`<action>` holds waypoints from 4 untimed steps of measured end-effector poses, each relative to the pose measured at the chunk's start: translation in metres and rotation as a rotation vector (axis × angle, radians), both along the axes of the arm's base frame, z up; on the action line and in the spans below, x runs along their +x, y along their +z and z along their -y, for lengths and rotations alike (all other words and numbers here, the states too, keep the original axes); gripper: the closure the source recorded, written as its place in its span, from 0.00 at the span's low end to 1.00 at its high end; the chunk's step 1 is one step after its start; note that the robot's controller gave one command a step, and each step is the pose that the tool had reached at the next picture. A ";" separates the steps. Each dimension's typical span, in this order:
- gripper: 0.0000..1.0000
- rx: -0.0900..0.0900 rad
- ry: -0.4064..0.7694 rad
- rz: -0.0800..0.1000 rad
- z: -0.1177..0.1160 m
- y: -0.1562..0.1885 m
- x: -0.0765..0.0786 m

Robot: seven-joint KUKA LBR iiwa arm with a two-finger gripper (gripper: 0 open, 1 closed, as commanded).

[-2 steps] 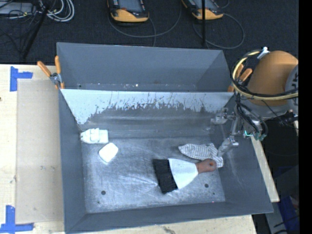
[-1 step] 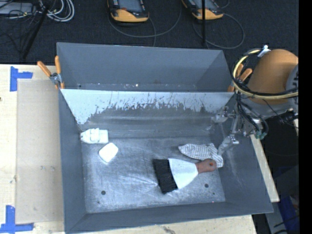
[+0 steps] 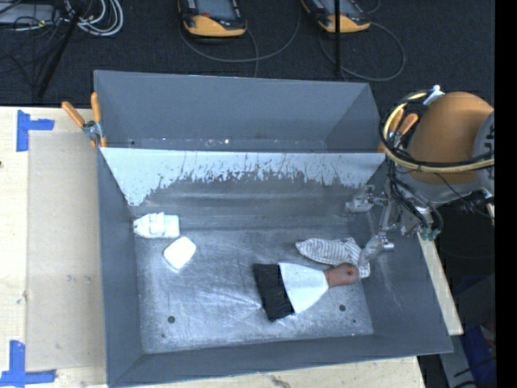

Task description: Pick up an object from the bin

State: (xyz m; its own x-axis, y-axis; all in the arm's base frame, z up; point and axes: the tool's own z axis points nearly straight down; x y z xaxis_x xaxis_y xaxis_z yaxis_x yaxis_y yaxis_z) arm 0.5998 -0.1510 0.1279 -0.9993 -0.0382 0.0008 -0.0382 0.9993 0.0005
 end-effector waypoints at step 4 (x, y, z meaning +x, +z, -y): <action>1.00 0.002 -0.099 -0.011 0.003 -0.045 -0.004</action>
Offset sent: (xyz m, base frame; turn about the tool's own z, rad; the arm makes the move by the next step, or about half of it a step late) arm -0.0118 0.0062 -0.0279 -0.0101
